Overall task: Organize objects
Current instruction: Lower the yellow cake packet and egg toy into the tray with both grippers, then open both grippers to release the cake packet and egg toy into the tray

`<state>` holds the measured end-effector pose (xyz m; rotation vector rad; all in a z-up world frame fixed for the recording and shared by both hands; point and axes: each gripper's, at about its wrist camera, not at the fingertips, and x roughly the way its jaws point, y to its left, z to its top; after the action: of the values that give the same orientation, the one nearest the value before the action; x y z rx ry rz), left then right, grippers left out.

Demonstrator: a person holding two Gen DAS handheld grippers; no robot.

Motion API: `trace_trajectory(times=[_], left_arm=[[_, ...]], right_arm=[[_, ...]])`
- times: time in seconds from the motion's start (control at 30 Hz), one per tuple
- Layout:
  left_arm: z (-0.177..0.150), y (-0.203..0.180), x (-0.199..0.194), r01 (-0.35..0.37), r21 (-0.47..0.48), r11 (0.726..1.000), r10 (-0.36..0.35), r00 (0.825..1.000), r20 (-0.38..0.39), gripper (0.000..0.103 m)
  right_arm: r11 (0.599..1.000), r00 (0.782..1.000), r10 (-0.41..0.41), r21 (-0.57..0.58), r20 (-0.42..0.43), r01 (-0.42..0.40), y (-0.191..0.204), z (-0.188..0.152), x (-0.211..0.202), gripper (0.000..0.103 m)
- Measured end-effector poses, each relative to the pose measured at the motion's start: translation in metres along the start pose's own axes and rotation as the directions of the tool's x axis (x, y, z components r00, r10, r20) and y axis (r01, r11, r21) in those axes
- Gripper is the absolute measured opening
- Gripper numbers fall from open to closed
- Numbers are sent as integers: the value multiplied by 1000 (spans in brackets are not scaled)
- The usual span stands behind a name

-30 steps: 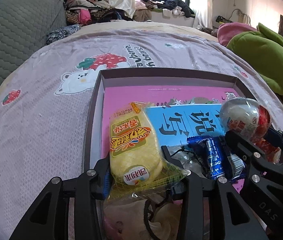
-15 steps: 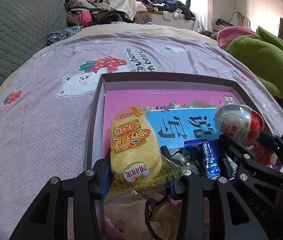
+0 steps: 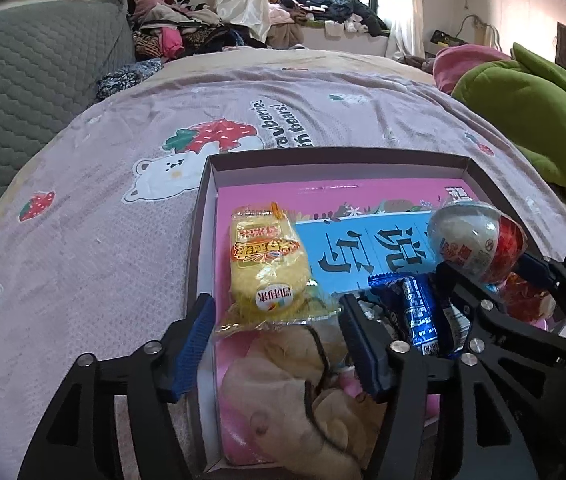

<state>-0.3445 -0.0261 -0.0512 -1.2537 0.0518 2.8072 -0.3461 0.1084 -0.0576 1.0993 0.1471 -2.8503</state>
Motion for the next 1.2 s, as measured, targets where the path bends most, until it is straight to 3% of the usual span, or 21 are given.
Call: trace_trajectory(times=[0.2,0.57,1.2], left_arm=[[1,-1,-12,14,16,1000,-14,1000,20,70],[0,10,-14,128,-41,991,-128,992,-3,72],[7,12,-46,70,-28,997,-68,995,80,72]], right_arm=[[1000,1000,7,12,12,-7,-3,1,-5,58],[999,998,28,37,47,-29,-8,3,-16,61],[994,993,30,97,112,-41,-20,16,-49,62]])
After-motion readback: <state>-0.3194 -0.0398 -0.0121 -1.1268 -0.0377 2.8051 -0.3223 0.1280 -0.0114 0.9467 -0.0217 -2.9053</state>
